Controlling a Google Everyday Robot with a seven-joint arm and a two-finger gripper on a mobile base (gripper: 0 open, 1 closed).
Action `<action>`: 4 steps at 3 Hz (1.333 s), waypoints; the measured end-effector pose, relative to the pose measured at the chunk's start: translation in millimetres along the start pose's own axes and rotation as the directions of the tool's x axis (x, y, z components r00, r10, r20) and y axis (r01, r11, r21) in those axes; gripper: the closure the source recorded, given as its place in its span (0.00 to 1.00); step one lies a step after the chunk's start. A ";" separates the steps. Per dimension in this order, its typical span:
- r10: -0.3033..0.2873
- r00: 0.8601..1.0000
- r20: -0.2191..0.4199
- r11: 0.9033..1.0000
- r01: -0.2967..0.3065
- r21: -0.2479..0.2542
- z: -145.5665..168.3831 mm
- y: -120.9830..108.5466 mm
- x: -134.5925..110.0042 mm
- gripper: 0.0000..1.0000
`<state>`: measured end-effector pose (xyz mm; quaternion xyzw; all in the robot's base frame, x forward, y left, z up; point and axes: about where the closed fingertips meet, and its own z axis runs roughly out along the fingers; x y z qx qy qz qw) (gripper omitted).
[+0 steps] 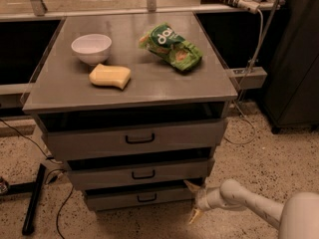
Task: Open bottom drawer
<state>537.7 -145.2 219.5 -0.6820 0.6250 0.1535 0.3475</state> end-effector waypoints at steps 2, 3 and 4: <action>-0.031 1.000 0.004 0.999 0.031 0.025 29.9 -23.9 4.6 0.00; -0.031 0.999 -0.005 0.999 0.032 0.037 44.3 -31.7 14.9 0.00; -0.028 0.999 -0.017 0.999 0.028 0.045 54.7 -36.0 24.8 0.00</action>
Offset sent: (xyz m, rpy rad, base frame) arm 0.0536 0.0190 -0.0272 -0.0020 -0.0690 0.0026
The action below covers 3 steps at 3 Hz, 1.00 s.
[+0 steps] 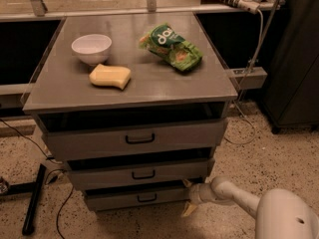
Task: Open bottom drawer
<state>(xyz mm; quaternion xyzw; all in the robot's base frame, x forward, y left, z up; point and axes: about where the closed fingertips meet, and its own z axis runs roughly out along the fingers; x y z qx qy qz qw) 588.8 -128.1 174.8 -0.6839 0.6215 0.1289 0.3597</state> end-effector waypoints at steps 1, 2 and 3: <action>0.012 1.000 0.010 1.000 -0.012 -0.023 9.1 -4.1 6.8 0.00; 0.012 1.000 0.010 1.000 -0.012 -0.022 8.5 -6.3 7.4 0.19; 0.012 1.000 0.011 1.000 -0.012 -0.022 8.4 -6.3 7.4 0.42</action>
Offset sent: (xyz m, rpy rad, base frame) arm 0.0068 0.0006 -0.0086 0.0070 0.0222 0.0073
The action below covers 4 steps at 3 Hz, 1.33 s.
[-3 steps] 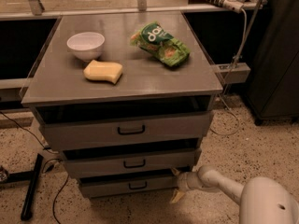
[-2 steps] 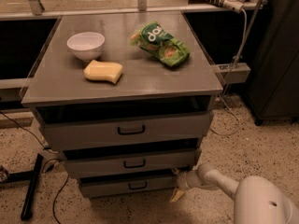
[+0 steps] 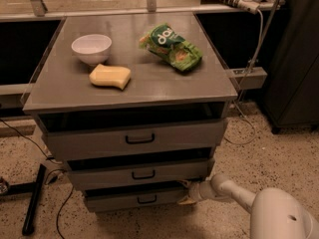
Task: Open bottom drawer
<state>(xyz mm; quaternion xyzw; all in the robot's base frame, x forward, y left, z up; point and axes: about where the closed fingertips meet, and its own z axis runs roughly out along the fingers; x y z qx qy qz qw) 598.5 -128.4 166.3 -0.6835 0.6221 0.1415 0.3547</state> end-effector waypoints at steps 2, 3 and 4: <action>-0.019 1.000 0.010 1.000 0.019 0.018 -27.2 15.1 -6.9 0.88; -0.007 1.000 0.003 0.999 0.007 0.038 -48.4 28.4 -5.9 1.00; -0.001 1.000 -0.002 0.998 0.001 0.061 -57.9 23.8 -10.2 0.88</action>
Offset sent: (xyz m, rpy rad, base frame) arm -0.0797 -0.0415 0.0336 0.0300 -0.0345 0.0049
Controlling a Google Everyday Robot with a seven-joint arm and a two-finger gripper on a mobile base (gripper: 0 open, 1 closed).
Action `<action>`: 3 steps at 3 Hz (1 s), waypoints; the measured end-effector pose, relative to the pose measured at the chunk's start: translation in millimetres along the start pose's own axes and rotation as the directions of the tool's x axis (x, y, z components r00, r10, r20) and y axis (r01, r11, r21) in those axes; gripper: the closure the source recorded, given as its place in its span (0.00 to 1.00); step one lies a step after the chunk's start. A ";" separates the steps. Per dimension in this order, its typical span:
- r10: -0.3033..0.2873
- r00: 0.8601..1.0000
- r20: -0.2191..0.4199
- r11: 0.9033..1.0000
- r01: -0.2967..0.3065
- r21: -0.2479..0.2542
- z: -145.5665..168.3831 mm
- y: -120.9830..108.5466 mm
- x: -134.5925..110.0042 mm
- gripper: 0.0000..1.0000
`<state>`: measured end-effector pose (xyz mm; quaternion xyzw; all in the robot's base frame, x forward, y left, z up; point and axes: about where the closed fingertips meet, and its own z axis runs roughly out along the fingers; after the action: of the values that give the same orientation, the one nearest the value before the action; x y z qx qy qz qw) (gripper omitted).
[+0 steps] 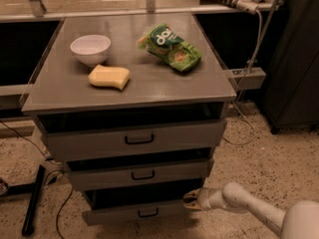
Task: Open bottom drawer
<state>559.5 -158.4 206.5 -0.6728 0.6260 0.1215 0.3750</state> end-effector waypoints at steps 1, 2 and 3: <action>0.000 1.000 0.000 1.000 0.000 0.000 0.1 0.1 -0.1 0.65; 0.000 1.000 0.000 1.000 0.000 0.000 0.1 0.1 -0.1 0.42; 0.000 1.000 0.000 1.000 0.000 0.000 0.1 0.1 -0.1 0.18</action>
Offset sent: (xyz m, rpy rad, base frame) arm 0.0000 0.0001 0.0000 0.0001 0.0001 0.0001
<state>559.5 -158.3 206.4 -0.6728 0.6260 0.1216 0.3750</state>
